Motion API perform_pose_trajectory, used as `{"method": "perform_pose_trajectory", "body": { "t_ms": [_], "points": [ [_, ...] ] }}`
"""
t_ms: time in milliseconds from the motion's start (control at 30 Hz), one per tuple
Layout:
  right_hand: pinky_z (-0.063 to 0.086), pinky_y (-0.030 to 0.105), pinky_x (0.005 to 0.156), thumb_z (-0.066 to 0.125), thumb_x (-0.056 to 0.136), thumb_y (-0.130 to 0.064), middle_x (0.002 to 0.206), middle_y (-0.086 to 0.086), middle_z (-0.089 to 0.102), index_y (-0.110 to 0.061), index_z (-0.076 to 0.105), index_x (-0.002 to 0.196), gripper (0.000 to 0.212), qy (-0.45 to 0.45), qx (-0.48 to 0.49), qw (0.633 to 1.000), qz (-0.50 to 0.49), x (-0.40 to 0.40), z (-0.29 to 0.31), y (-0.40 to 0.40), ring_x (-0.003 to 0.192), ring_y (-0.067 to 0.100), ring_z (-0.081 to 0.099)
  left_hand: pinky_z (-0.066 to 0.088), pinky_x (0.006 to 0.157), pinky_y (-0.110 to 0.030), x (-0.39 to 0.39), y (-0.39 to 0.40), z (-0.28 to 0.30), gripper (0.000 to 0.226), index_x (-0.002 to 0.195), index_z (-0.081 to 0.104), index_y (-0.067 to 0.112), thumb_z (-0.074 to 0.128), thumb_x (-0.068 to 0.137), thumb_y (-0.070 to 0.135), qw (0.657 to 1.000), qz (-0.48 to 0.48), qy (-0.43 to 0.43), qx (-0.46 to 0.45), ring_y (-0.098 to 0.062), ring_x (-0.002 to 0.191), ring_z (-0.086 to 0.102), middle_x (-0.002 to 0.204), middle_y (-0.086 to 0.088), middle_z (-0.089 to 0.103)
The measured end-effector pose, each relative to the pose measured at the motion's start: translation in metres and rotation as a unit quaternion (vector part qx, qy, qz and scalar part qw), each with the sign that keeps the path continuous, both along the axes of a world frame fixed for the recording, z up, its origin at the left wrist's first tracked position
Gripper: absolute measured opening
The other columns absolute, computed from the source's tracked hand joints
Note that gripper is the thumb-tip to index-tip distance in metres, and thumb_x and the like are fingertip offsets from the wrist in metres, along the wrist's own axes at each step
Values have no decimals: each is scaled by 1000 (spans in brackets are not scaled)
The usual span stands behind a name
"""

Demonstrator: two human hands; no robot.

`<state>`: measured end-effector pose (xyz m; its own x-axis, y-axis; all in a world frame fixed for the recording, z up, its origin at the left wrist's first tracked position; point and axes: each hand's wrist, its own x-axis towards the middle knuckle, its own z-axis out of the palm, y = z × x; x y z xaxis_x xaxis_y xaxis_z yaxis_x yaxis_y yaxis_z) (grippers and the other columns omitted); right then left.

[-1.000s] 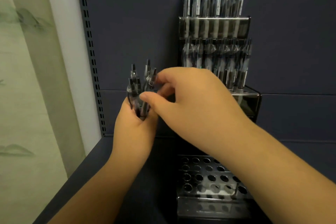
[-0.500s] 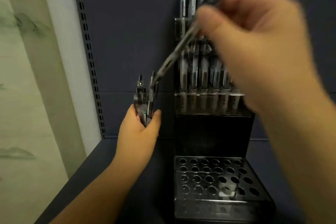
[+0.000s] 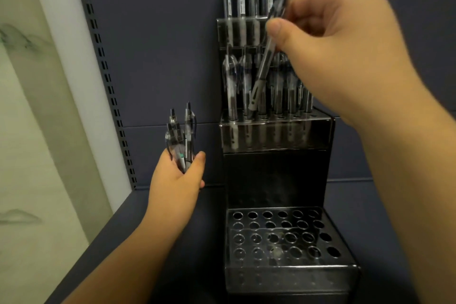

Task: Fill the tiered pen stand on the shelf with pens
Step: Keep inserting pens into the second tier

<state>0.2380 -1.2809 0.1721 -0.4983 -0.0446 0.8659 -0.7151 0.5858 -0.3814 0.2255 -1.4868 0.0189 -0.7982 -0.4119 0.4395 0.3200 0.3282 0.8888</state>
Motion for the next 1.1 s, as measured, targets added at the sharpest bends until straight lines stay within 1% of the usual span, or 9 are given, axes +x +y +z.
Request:
{"method": "perform_pose_trajectory", "body": {
  "t_ms": [33, 100, 167, 333, 533, 733, 900, 1033, 1100],
  "points": [
    [56, 25, 68, 62, 98, -40, 80, -6, 71, -21, 74, 94, 23, -6, 6, 1000, -3, -1, 0, -1, 72, 8, 66, 45, 57, -19, 0, 0, 0, 11, 97, 56, 20, 61, 97, 30, 1000, 1, -1, 0, -1, 53, 59, 73, -5, 61],
    [53, 20, 65, 62, 98, -41, 79, -7, 71, -22, 73, 93, 23, -22, 12, 1000, -2, -2, -1, -2, 71, 6, 66, 44, 53, -14, 0, 0, 0, 12, 98, 56, 19, 60, 97, 30, 1000, 3, -2, -2, 0, 53, 59, 74, -7, 62],
    [55, 22, 67, 63, 98, -41, 78, -5, 72, -22, 74, 92, 23, -38, 18, 999, -1, -4, -2, -3, 71, 7, 66, 42, 50, -9, 0, -1, 0, 12, 97, 55, 19, 60, 97, 30, 1000, 5, -3, -3, 0, 53, 59, 75, -8, 63],
    [58, 27, 77, 66, 96, -45, 81, -10, 71, -27, 74, 96, 20, -80, 65, 995, -5, -7, -5, -8, 77, 3, 67, 42, 50, -10, -1, -1, 0, 12, 95, 55, 18, 61, 97, 28, 1000, 1, -1, 0, 0, 52, 58, 75, -10, 62],
    [50, 14, 74, 66, 95, -47, 82, -19, 67, -31, 74, 103, 20, -85, 87, 993, -11, -4, -5, -11, 79, -2, 64, 42, 49, -9, 1, -1, 0, 14, 97, 55, 15, 60, 98, 28, 1000, 1, 0, -12, 0, 52, 58, 77, -13, 63],
    [57, 29, 83, 63, 97, -45, 82, -14, 70, -28, 75, 103, 22, -62, 92, 993, -32, -6, -9, -17, 79, 3, 67, 42, 48, -9, 1, 0, 0, 15, 98, 55, 14, 59, 98, 28, 1000, -7, -9, -16, 1, 52, 58, 79, -14, 62],
    [54, 23, 75, 62, 98, -46, 80, -10, 71, -26, 75, 101, 24, -63, 81, 994, -38, -8, -10, -16, 76, 4, 66, 43, 47, -10, 0, 1, 0, 14, 95, 54, 16, 59, 98, 29, 1000, -10, -14, -15, 1, 51, 57, 76, -12, 61],
    [58, 35, 81, 61, 98, -45, 85, -3, 74, -22, 77, 99, 28, -70, 101, 991, -53, -10, -15, -21, 80, 10, 67, 43, 48, -9, 1, 1, -1, 15, 95, 54, 15, 59, 98, 29, 1000, -9, -16, -24, 1, 52, 57, 76, -12, 62],
    [58, 35, 79, 62, 97, -46, 84, -2, 73, -21, 77, 98, 29, -76, 114, 989, -55, -11, -15, -21, 79, 10, 66, 43, 48, -9, 1, 1, 0, 17, 96, 54, 13, 59, 98, 28, 1000, -9, -15, -22, 1, 51, 57, 76, -13, 62]
  ]
}}
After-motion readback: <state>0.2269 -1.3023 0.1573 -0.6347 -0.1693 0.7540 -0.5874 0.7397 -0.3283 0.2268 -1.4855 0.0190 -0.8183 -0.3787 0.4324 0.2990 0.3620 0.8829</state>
